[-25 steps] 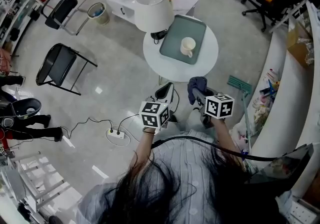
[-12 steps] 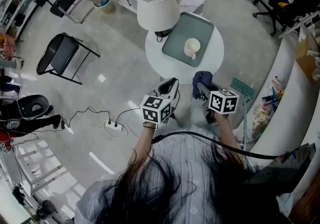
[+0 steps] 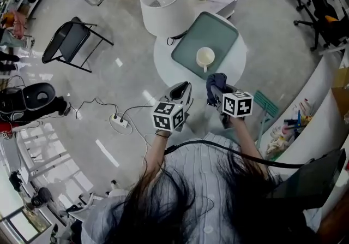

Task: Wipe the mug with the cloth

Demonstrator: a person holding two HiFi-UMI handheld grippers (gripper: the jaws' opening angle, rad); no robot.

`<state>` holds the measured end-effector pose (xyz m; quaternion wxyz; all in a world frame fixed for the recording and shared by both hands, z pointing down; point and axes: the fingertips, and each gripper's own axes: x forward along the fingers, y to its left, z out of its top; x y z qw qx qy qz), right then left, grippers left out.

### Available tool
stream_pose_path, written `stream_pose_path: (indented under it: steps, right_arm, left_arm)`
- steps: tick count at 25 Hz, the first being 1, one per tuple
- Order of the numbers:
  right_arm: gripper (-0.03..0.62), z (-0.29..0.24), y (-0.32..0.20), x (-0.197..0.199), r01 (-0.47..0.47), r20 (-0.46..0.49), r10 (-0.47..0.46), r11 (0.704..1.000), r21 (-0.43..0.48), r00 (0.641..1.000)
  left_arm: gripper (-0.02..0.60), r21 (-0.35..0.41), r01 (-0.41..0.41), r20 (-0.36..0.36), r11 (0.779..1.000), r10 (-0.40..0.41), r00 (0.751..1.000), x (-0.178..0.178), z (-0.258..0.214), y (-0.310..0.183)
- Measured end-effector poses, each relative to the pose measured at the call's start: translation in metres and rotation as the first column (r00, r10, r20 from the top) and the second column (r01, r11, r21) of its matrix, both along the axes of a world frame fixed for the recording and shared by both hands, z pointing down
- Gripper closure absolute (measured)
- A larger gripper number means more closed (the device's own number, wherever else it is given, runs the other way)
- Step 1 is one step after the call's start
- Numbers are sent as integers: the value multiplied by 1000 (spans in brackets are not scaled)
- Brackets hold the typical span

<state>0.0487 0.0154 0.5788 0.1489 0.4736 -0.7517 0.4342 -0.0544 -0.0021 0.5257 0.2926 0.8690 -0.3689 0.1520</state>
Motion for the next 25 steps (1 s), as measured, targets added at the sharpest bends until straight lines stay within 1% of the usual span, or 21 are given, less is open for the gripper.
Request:
stream_pose_path:
  steps: [4, 8, 13, 19, 25]
  right_arm:
    - [500, 19, -15, -1, 96, 13, -96, 995, -21, 995]
    - [500, 37, -25, -2, 166, 27, -165, 985, -46, 986]
    - [500, 50, -38, -2, 227, 25, -226, 972, -62, 974]
    - [500, 63, -50, 1, 298, 18, -298, 951, -85, 955]
    - [500, 74, -52, 0, 346, 15, -346, 933, -99, 938]
  left_arm:
    - [560, -29, 39, 51, 999, -38, 998, 12, 11, -1]
    - [560, -41, 75, 94, 996, -70, 993, 19, 18, 0]
    - [560, -50, 132, 109, 990, -125, 986, 22, 20, -1]
    - [561, -45, 163, 137, 986, -155, 978, 30, 22, -3]
    - [560, -41, 191, 143, 981, -184, 973, 34, 28, -9]
